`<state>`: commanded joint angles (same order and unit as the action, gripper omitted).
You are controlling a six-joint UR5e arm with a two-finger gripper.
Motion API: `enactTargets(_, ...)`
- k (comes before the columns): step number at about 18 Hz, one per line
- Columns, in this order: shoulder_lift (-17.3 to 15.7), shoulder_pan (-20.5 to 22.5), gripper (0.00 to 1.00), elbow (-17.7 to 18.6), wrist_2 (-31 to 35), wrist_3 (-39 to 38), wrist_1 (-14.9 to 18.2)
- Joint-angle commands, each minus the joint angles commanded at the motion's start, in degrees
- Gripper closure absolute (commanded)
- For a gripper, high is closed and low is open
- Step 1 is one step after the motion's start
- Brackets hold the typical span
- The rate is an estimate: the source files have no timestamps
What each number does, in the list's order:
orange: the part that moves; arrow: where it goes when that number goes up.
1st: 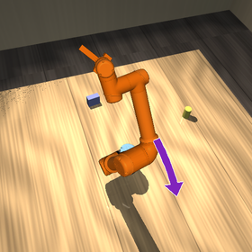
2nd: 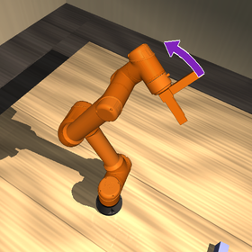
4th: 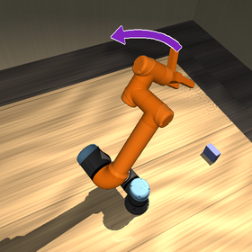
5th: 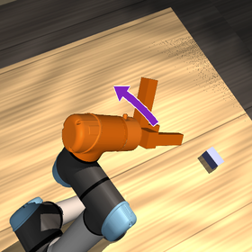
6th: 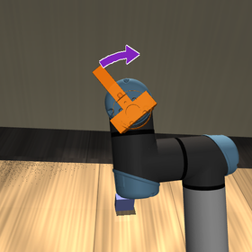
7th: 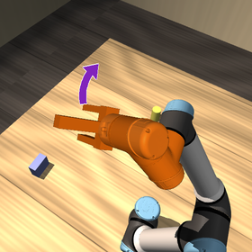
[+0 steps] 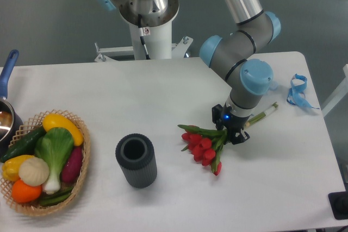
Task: Pick up the flowers from the table
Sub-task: 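Lift the gripped tulip bunch up off the table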
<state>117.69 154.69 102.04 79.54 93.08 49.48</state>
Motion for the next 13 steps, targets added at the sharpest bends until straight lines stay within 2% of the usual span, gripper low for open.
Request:
enactTargets(4,-0.4,0.4,0.82,-1.2,-0.3,-0.4,0.2)
enactTargets(8,-4.1,1.0,0.82,-1.5,-0.8,-0.3,0.8)
enactTargets(9,-4.7,1.3,0.82,-1.6,-2.0,-0.3,0.9)
enactTargets(11,-8.5,2.8,0.82,-1.5,-9.4,-1.1,1.1)
enactTargets(13,-10.8,4.1,0.82,-1.8,-15.2,-3.8,1.1)
